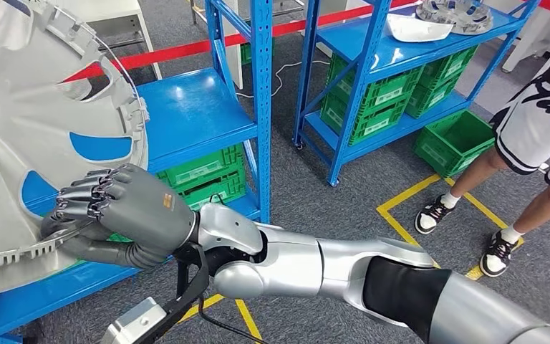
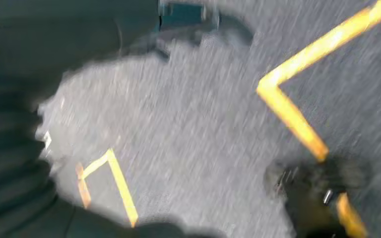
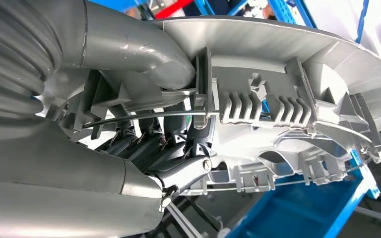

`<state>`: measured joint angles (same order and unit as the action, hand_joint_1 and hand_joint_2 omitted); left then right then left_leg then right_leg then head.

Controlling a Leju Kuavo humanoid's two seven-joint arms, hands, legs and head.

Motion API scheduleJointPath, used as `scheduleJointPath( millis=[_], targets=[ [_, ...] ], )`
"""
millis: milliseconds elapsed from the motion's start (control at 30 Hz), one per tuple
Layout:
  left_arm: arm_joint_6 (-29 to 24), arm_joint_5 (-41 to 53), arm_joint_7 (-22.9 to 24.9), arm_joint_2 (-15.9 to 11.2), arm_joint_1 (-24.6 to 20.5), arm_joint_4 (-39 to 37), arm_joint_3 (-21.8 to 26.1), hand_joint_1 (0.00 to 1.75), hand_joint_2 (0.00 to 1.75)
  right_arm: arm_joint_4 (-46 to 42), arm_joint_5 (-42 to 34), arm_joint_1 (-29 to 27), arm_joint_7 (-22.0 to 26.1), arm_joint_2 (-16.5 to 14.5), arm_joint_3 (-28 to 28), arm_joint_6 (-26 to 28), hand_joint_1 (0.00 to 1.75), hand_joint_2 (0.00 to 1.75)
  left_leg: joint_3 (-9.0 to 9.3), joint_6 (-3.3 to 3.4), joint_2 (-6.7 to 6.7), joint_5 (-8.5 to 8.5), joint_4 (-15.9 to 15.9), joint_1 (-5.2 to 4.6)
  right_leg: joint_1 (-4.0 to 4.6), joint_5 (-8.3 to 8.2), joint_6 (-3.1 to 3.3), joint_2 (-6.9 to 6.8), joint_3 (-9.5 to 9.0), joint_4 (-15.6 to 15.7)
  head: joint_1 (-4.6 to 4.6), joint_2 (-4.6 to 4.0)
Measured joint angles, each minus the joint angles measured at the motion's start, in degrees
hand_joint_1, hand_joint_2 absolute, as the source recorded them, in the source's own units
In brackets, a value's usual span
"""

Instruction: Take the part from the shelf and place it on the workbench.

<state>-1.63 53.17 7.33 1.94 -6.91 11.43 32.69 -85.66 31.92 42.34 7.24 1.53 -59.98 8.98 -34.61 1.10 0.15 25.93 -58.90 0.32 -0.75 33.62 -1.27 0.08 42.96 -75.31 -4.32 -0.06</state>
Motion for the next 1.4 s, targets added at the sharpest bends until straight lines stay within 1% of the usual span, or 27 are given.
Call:
scheduleJointPath(
  millis=[33,100,167,233,300,333,400,467,500,533,567,600,633,700,733,800,833,900,967,1000,1033,1067,1133,1200,1233,1333,1400],
  targets=[
    [-0.03,-0.20,-0.14,-0.03,0.11,0.00,0.01,0.00,1.75,0.00,0.06,-0.17,0.03,-0.14,-0.03,-0.02,1.75,1.75,-0.99,0.01,0.02,-0.67,-0.11,-0.17,0.17,-0.98,0.29,0.00,-1.03,-0.37,-0.01,0.00],
    [-0.15,-0.62,-0.50,-0.07,0.33,-0.01,0.02,0.00,1.75,0.00,0.19,-0.30,0.06,-0.60,-0.06,-0.15,1.75,1.75,-2.76,-0.03,0.07,-1.98,-0.31,-0.49,0.73,-3.68,1.31,0.00,-5.84,4.13,-0.01,0.00],
    [-0.37,-0.85,-0.78,-0.08,0.53,-0.01,0.05,0.00,1.75,-0.02,0.30,-0.25,0.06,-1.21,-0.07,-0.34,1.75,1.75,-3.85,-0.30,0.11,-3.10,-0.40,-0.76,1.32,-3.10,2.37,-0.04,-11.77,12.00,0.01,0.00],
    [-0.58,-0.92,-1.04,-0.13,0.72,-0.01,0.09,0.00,1.75,-0.07,0.41,-0.11,0.05,-1.69,-0.08,-0.49,1.75,1.75,-4.17,-0.91,0.16,-4.22,-0.18,-0.69,1.68,-1.78,2.86,-0.04,-14.36,16.53,-0.11,0.00],
    [-0.67,-0.98,-1.34,-0.23,1.00,-0.04,0.16,0.00,1.75,-0.13,0.50,-0.01,0.06,-1.85,-0.09,-0.60,1.75,1.75,-4.32,-1.65,0.08,-4.99,0.24,-0.53,1.66,-2.81,3.24,-0.10,-13.86,17.45,-0.25,0.01],
    [-0.68,-0.99,-1.47,-0.26,1.18,-0.07,0.23,0.00,1.75,-0.14,0.54,0.00,0.07,-1.90,-0.10,-0.63,1.75,1.75,-4.59,-2.04,0.01,-4.24,-0.06,-0.47,1.52,-3.57,3.55,-0.18,-13.40,17.71,-0.20,0.00],
    [-0.69,-1.00,-1.58,-0.28,1.55,-0.13,0.39,0.00,1.75,-0.15,0.60,-0.03,0.05,-1.98,-0.12,-0.67,1.75,1.75,-5.69,-2.91,-0.13,0.66,-3.66,-0.20,1.13,-5.22,4.08,-0.31,-12.13,18.16,0.00,0.00],
    [-0.69,-1.00,-1.58,-0.23,1.70,-0.16,0.51,0.00,1.75,-0.15,0.62,-0.16,0.01,-2.03,-0.13,-0.68,1.75,1.75,-6.87,-3.73,-0.13,5.91,-10.37,0.18,0.99,-6.64,4.15,-0.30,-10.47,18.06,0.15,0.00],
    [-0.69,-1.00,-1.56,-0.24,1.72,-0.16,0.55,0.00,1.75,-0.15,0.63,-0.25,0.01,-2.03,-0.14,-0.70,1.75,1.75,-7.01,-4.05,-0.13,6.63,-13.30,0.35,0.91,-7.35,3.99,-0.31,-9.51,17.92,0.15,0.01],
    [-0.69,-1.00,-1.54,-0.25,1.72,-0.16,0.58,0.00,1.75,-0.15,0.63,-0.33,0.01,-2.03,-0.17,-0.73,1.75,1.75,-6.48,-4.31,-0.12,5.83,-14.83,0.50,0.81,-8.04,3.79,-0.32,-8.49,17.72,0.15,0.01],
    [-0.69,-1.00,-1.50,-0.26,1.72,-0.15,0.59,0.00,1.75,-0.15,0.63,-0.38,0.01,-2.03,-0.21,-0.75,1.75,1.75,-5.16,-4.53,-0.12,4.22,-14.70,0.65,0.65,-8.69,3.54,-0.33,-7.38,17.46,0.15,0.00],
    [-0.69,-1.00,-1.48,-0.26,1.71,-0.15,0.60,0.00,1.75,-0.15,0.63,-0.40,0.01,-2.04,-0.25,-0.78,1.75,1.75,-2.79,-4.73,-0.13,2.72,-12.53,0.83,0.51,-9.29,3.23,-0.33,-6.36,17.11,0.14,0.00],
    [-0.69,-1.00,-1.46,-0.22,1.68,-0.15,0.60,0.00,1.75,-0.16,0.62,-0.39,0.00,-2.07,-0.27,-0.78,1.75,1.75,0.23,-4.94,-0.18,2.55,-8.92,0.96,0.44,-9.78,2.87,-0.33,-5.48,16.73,0.15,0.00],
    [-0.69,-1.00,-1.49,-0.17,1.64,-0.11,0.60,0.00,1.75,-0.19,0.63,-0.36,-0.01,-2.19,-0.26,-0.79,1.75,1.75,5.00,-4.42,-0.43,4.39,-1.92,0.89,0.49,-10.67,2.14,-0.36,-4.41,16.13,0.06,-0.01],
    [-0.69,-1.00,-1.50,-0.15,1.64,-0.11,0.60,0.00,1.75,-0.20,0.63,-0.34,0.01,-2.25,-0.26,-0.79,1.75,1.75,5.82,-3.86,-0.53,5.32,-0.21,0.74,0.57,-11.18,1.83,-0.38,-4.18,16.11,0.02,0.00],
    [-0.69,-1.00,-1.49,-0.13,1.74,-0.15,0.60,0.00,1.75,-0.19,0.67,-0.35,0.08,-2.28,-0.29,-0.81,1.75,1.75,5.11,-2.41,-0.41,4.85,0.16,0.60,0.51,-12.05,1.18,-0.36,-3.87,16.27,-0.01,0.01],
    [-0.69,-1.00,-1.46,-0.11,1.78,-0.16,0.60,0.00,1.75,-0.19,0.71,-0.36,0.11,-2.28,-0.31,-0.82,1.75,1.75,4.66,-1.75,-0.28,4.27,0.09,0.61,0.41,-11.27,0.84,-0.31,-3.46,15.75,-0.02,0.01],
    [-0.69,-1.00,-1.42,-0.14,1.83,-0.17,0.61,0.00,1.75,-0.17,0.78,-0.35,0.12,-2.27,-0.33,-0.84,1.75,1.75,3.45,-0.77,-0.02,2.96,0.13,0.67,0.25,-6.84,0.30,-0.21,-2.05,12.01,-0.07,-0.01],
    [-0.69,-1.04,-1.40,-0.22,1.84,-0.16,0.61,0.00,1.75,-0.17,0.79,-0.34,0.08,-2.27,-0.38,-0.94,1.75,1.75,1.81,-0.44,0.02,1.63,0.02,0.53,0.27,-1.40,0.04,-0.18,-0.41,4.97,-0.10,0.00],
    [-0.69,-1.07,-1.39,-0.23,1.86,-0.16,0.62,0.00,1.75,-0.17,0.76,-0.34,0.06,-2.27,-0.42,-1.04,1.75,1.75,0.87,-0.39,0.03,0.97,-0.08,0.43,0.29,-0.15,0.04,-0.18,-0.05,1.88,-0.11,0.00],
    [-0.69,-1.10,-1.39,-0.22,1.88,-0.17,0.62,0.00,1.75,-0.17,0.72,-0.34,0.06,-2.28,-0.46,-1.15,1.75,1.75,-0.10,-0.38,0.05,0.32,-0.20,0.33,0.33,-0.20,0.16,-0.18,-0.42,0.24,-0.10,0.00],
    [-0.69,-1.14,-1.39,-0.22,1.89,-0.17,0.62,0.00,1.75,-0.17,0.68,-0.34,0.04,-2.29,-0.50,-1.27,1.75,1.75,-1.03,-0.40,0.06,-0.31,-0.31,0.24,0.41,-1.29,0.39,-0.17,-1.69,0.53,-0.11,0.00],
    [-0.69,-1.21,-1.38,-0.18,1.90,-0.17,0.62,0.00,1.75,-0.18,0.60,-0.22,-0.01,-2.36,-0.52,-1.44,1.75,1.75,-2.63,-0.57,0.05,-1.52,-0.45,0.11,0.81,-3.59,1.27,-0.14,-7.04,6.61,-0.11,0.00],
    [-0.71,-1.24,-1.36,-0.14,1.92,-0.16,0.64,0.00,1.75,-0.19,0.51,0.02,-0.09,-2.58,-0.52,-1.54,1.75,1.75,-3.55,-1.04,0.07,-2.68,-0.34,0.05,1.31,-3.31,2.04,-0.12,-12.25,14.39,-0.09,0.00],
    [-0.73,-1.24,-1.35,-0.12,1.94,-0.16,0.68,0.00,1.75,-0.19,0.48,0.15,-0.10,-2.69,-0.52,-1.57,1.75,1.75,-3.71,-1.39,0.09,-3.28,-0.11,0.13,1.53,-2.93,2.29,-0.10,-13.41,16.51,-0.12,0.00],
    [-0.77,-1.24,-1.33,-0.22,2.04,-0.18,0.92,0.00,1.75,-0.17,0.45,0.37,-0.07,-2.84,-0.57,-1.64,1.75,1.75,-4.15,-2.46,-0.05,-4.26,0.65,0.19,1.36,-4.35,2.95,-0.24,-13.24,18.31,-0.18,0.00],
    [-0.78,-1.24,-1.32,-0.27,2.15,-0.19,1.02,0.00,1.75,-0.17,0.44,0.47,-0.08,-2.95,-0.64,-1.65,1.75,1.75,-5.30,-3.02,-0.23,-0.81,-2.17,0.14,0.86,-5.77,3.53,-0.47,-12.39,19.05,-0.09,0.00]
  ],
)
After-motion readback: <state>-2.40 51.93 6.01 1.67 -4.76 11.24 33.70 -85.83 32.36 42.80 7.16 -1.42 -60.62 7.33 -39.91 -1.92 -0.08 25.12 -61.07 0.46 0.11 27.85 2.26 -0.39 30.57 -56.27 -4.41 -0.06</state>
